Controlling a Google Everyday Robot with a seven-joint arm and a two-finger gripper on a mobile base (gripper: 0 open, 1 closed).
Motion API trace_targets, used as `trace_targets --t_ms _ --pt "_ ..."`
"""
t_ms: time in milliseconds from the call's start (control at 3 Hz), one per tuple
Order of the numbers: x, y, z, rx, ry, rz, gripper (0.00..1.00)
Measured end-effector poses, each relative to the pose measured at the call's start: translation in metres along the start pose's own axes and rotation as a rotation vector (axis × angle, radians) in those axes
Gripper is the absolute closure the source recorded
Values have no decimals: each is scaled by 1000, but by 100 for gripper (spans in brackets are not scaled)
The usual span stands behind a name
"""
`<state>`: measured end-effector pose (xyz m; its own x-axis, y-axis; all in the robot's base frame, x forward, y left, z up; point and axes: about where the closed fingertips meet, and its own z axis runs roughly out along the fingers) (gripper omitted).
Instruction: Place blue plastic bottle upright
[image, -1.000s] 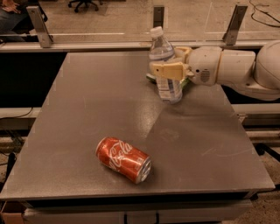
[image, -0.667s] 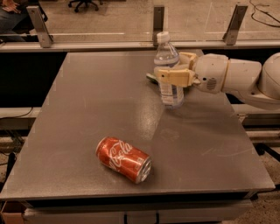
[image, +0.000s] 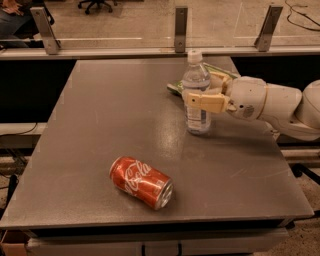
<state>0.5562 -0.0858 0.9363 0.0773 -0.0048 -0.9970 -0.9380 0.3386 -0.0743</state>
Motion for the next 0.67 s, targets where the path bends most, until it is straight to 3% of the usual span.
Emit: trace_targets --t_ms 667 --pt "4 5 -21 -13 -43 -9 100"
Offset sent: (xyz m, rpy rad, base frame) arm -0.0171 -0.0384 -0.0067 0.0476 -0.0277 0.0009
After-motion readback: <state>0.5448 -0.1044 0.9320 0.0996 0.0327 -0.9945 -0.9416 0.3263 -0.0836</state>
